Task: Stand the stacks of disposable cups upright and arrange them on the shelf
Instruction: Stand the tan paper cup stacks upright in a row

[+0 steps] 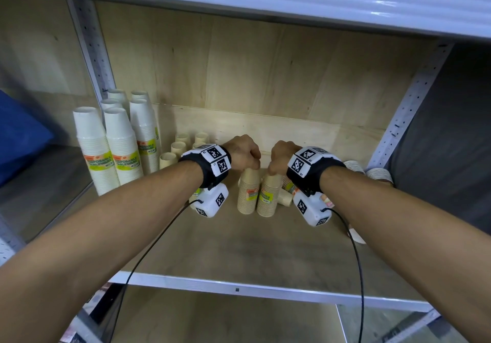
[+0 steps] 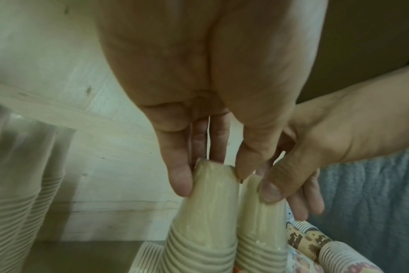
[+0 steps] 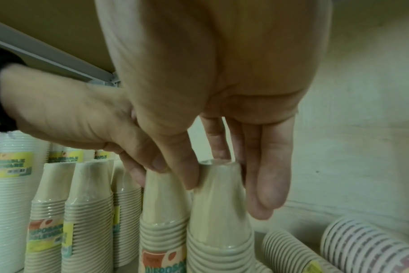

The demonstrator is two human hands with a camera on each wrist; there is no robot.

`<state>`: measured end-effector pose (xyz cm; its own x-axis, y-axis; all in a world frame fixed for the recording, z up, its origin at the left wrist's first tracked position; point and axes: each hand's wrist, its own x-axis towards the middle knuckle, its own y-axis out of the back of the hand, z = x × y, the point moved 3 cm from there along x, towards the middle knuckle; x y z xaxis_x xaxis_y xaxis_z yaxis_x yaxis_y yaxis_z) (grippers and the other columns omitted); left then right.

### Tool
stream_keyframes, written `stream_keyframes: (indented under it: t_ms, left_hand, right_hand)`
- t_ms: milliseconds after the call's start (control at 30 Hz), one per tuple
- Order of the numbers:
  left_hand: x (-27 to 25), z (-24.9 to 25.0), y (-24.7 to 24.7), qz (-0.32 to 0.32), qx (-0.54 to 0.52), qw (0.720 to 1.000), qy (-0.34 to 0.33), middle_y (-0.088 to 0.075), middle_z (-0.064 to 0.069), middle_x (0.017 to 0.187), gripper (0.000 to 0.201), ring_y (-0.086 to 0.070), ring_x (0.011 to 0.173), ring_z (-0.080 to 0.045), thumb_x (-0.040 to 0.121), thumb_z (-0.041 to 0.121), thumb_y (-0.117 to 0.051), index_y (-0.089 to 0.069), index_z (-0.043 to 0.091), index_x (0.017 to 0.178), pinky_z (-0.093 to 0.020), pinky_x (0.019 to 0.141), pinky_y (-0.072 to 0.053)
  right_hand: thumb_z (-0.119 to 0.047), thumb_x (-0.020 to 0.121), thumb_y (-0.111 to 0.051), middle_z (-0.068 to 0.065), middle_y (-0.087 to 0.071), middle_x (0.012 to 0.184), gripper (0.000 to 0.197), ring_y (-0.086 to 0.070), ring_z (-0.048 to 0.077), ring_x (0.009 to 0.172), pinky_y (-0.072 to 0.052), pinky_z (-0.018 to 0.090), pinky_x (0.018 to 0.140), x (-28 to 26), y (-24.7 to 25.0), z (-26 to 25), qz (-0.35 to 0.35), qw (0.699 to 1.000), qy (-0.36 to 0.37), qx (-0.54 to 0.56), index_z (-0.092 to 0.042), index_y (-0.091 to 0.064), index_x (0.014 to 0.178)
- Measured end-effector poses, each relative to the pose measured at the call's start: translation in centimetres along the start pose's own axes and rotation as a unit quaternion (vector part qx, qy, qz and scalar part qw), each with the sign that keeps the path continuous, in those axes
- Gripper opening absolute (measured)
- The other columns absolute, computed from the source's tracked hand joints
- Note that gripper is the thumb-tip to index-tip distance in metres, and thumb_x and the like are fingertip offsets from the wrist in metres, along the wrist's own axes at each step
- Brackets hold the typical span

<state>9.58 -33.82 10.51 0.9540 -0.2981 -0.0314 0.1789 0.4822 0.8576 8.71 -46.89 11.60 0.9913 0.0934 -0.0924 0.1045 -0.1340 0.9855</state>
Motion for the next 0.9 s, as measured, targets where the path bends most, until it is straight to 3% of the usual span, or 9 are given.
stream_keyframes:
  t_ms: [167,367,533,700,733,800,833,900]
  left_hand:
    - [0.1,0.3,0.0,0.008,0.023,1.000,0.003,-0.066,-0.001,0.117,0.043,-0.060,0.100,-0.016,0.085,0.035,-0.070,-0.067,0.013,0.122,-0.025,0.083,-0.048]
    - [0.3,0.6,0.1,-0.015,0.038,0.999,-0.010,-0.064,-0.002,0.123,0.037,-0.059,0.109,-0.017,0.087,0.019,-0.066,-0.066,0.014,0.123,-0.024,0.085,-0.045]
    - [0.3,0.7,-0.1,-0.023,0.072,0.997,-0.012,-0.059,0.000,0.119,0.037,-0.058,0.108,-0.019,0.085,0.023,-0.068,-0.066,0.019,0.122,-0.025,0.083,-0.046]
    - [0.0,1.2,0.4,-0.045,0.102,0.994,-0.005,-0.058,0.000,0.117,0.037,-0.058,0.100,-0.017,0.085,0.018,-0.068,-0.066,0.018,0.122,-0.026,0.078,-0.049]
    - [-0.1,1.2,0.7,-0.056,0.100,0.993,0.002,-0.059,0.000,0.115,0.037,-0.060,0.099,-0.019,0.085,0.017,-0.069,-0.066,0.018,0.122,-0.028,0.076,-0.052]
    - [-0.4,1.2,1.0,-0.083,0.089,0.992,0.015,-0.061,-0.004,0.115,0.037,-0.066,0.095,-0.024,0.083,0.014,-0.070,-0.067,0.018,0.120,-0.031,0.075,-0.060]
    - [-0.6,1.2,1.2,-0.097,0.089,0.991,0.021,-0.062,-0.006,0.114,0.036,-0.068,0.093,-0.026,0.083,0.013,-0.070,-0.067,0.018,0.119,-0.032,0.075,-0.061]
    - [-1.1,0.9,1.5,-0.113,0.101,0.988,0.028,-0.064,-0.005,0.113,0.035,-0.070,0.089,-0.025,0.083,0.011,-0.069,-0.068,0.018,0.118,-0.031,0.074,-0.061]
  right_hand:
    - [-0.021,0.080,-0.071,0.001,-0.041,0.060,0.038,-0.039,0.012,0.049,-0.025,0.019,0.043,-0.1,0.2,-0.1,0.020,1.000,-0.007,0.010,-0.010,-0.040,0.060]
    - [-0.011,0.087,-0.063,0.004,-0.046,0.062,0.025,-0.046,0.015,0.053,-0.032,0.021,0.044,0.1,0.3,-0.1,-0.010,1.000,-0.012,0.016,-0.008,-0.047,0.068]
    - [-0.011,0.086,-0.062,0.004,-0.045,0.062,0.012,-0.047,0.016,0.055,-0.031,0.021,0.045,-0.2,0.4,-0.3,-0.008,1.000,0.000,0.016,-0.005,-0.054,0.081]
    - [-0.011,0.087,-0.064,0.005,-0.048,0.065,0.012,-0.043,0.013,0.052,-0.029,0.021,0.043,-0.4,0.7,-0.7,-0.020,1.000,0.011,-0.001,-0.007,-0.056,0.079]
    - [-0.011,0.087,-0.063,0.005,-0.050,0.068,0.005,-0.042,0.012,0.052,-0.029,0.020,0.043,-0.6,0.9,-0.9,-0.019,1.000,0.022,-0.003,-0.006,-0.061,0.085]
    - [-0.009,0.086,-0.063,0.006,-0.052,0.070,0.019,-0.041,0.011,0.050,-0.029,0.020,0.043,-0.7,0.9,-1.3,-0.025,0.999,0.038,-0.008,0.001,-0.067,0.102]
    - [-0.008,0.086,-0.063,0.005,-0.050,0.067,0.018,-0.041,0.010,0.049,-0.029,0.019,0.043,-0.7,1.0,-1.6,-0.032,0.999,0.040,-0.012,0.002,-0.067,0.100]
    - [-0.008,0.085,-0.063,0.004,-0.048,0.062,0.008,-0.043,0.012,0.050,-0.031,0.020,0.043,-1.0,1.2,-2.1,-0.040,0.998,0.049,-0.021,-0.004,-0.062,0.079]
